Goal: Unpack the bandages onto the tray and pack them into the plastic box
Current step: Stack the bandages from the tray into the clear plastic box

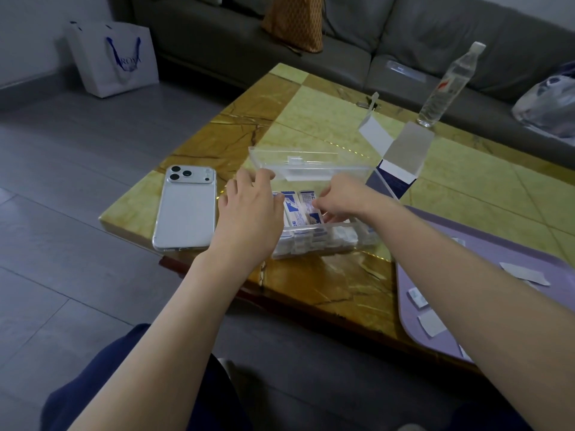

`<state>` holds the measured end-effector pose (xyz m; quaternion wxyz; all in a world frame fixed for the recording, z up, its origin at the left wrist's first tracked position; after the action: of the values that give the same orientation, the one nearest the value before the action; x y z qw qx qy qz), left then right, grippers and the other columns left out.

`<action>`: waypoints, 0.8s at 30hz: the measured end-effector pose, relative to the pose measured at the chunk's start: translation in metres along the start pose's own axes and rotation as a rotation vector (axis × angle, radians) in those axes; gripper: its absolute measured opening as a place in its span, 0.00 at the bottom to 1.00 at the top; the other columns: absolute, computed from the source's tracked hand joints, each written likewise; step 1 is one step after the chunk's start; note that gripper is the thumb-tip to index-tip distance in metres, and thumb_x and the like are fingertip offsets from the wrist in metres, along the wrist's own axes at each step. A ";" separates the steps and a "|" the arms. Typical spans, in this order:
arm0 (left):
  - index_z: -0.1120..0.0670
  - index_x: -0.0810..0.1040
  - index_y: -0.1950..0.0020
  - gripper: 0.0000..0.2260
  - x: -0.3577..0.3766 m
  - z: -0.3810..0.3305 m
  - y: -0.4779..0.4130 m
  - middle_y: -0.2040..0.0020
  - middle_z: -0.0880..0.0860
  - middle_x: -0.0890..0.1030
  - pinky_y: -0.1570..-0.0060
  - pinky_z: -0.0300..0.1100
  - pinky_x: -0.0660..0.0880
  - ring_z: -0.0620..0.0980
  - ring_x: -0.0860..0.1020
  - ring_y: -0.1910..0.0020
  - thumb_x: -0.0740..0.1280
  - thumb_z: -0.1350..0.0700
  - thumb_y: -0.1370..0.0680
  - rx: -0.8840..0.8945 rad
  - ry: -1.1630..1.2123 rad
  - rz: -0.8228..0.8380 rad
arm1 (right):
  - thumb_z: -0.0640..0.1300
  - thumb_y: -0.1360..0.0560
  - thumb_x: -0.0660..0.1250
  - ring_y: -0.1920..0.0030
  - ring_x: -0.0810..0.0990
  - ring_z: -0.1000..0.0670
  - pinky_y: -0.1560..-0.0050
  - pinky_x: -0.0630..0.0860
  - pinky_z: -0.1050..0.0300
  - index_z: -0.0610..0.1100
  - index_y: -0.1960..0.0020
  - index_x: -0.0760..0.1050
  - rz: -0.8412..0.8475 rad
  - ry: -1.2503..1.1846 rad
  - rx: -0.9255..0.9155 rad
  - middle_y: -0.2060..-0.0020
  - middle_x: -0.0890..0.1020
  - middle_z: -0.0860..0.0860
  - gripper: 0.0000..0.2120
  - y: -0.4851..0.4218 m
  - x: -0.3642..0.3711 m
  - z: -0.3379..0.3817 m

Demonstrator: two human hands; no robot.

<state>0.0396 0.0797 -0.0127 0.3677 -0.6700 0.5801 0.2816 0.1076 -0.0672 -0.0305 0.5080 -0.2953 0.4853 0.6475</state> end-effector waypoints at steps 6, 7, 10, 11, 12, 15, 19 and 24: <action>0.53 0.62 0.30 0.16 0.002 0.000 0.000 0.34 0.55 0.64 0.37 0.47 0.61 0.53 0.63 0.35 0.54 0.52 0.18 -0.005 0.009 0.010 | 0.38 0.23 0.62 0.53 0.82 0.44 0.49 0.80 0.51 0.33 0.43 0.74 0.006 -0.036 -0.009 0.49 0.81 0.39 0.12 -0.001 0.004 0.004; 0.53 0.62 0.30 0.16 0.002 0.000 0.000 0.33 0.55 0.64 0.37 0.47 0.61 0.53 0.63 0.35 0.54 0.52 0.18 -0.005 0.012 0.012 | 0.37 0.23 0.62 0.52 0.82 0.44 0.49 0.80 0.50 0.33 0.42 0.74 0.003 -0.037 -0.007 0.49 0.80 0.39 0.12 -0.001 0.004 0.004; 0.53 0.62 0.30 0.16 0.003 0.000 0.000 0.33 0.55 0.64 0.37 0.48 0.61 0.53 0.63 0.34 0.54 0.53 0.18 -0.006 0.020 0.017 | 0.37 0.23 0.62 0.52 0.82 0.44 0.49 0.80 0.49 0.33 0.42 0.74 0.002 -0.046 -0.019 0.48 0.80 0.40 0.12 -0.001 0.004 0.003; 0.52 0.62 0.30 0.16 0.003 0.000 0.000 0.33 0.55 0.64 0.37 0.48 0.62 0.53 0.63 0.34 0.54 0.53 0.18 -0.006 0.023 0.018 | 0.38 0.23 0.62 0.52 0.82 0.44 0.48 0.80 0.48 0.33 0.43 0.75 0.003 -0.049 -0.026 0.48 0.81 0.40 0.12 0.000 0.004 0.003; 0.52 0.62 0.30 0.16 0.003 0.000 0.000 0.33 0.55 0.64 0.37 0.48 0.62 0.53 0.63 0.34 0.54 0.53 0.18 -0.008 0.027 0.019 | 0.38 0.23 0.62 0.52 0.82 0.44 0.48 0.80 0.48 0.33 0.43 0.76 0.005 -0.051 -0.037 0.48 0.81 0.40 0.12 0.000 0.004 0.003; 0.52 0.62 0.30 0.16 0.003 -0.001 0.000 0.33 0.55 0.64 0.37 0.48 0.61 0.53 0.63 0.34 0.54 0.53 0.18 -0.009 0.031 0.015 | 0.39 0.22 0.60 0.51 0.81 0.44 0.47 0.79 0.48 0.34 0.42 0.76 0.006 -0.056 -0.071 0.47 0.81 0.41 0.13 0.003 0.002 0.002; 0.53 0.63 0.31 0.16 0.000 -0.004 0.001 0.33 0.55 0.65 0.37 0.48 0.61 0.53 0.63 0.34 0.55 0.54 0.18 0.000 0.010 -0.023 | 0.40 0.21 0.58 0.47 0.79 0.38 0.46 0.77 0.46 0.31 0.41 0.75 -0.036 -0.032 -0.110 0.44 0.80 0.38 0.15 0.009 -0.006 -0.002; 0.54 0.68 0.35 0.14 -0.009 -0.030 0.007 0.38 0.55 0.69 0.41 0.45 0.61 0.53 0.66 0.39 0.58 0.60 0.20 0.129 0.029 -0.188 | 0.43 0.20 0.58 0.48 0.78 0.48 0.44 0.74 0.53 0.41 0.42 0.76 -0.337 -0.097 -0.259 0.47 0.80 0.47 0.12 0.033 -0.036 -0.014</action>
<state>0.0297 0.0604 0.0107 0.4263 -0.7004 0.5370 0.1984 0.0858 -0.0945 0.0069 0.5898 -0.4036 0.3170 0.6235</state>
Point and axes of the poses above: each hand's wrist, its own y-axis away from the middle knuckle, its own x-axis out of the palm, z = x × y, the point moved 8 cm from there along -y, towards the middle knuckle
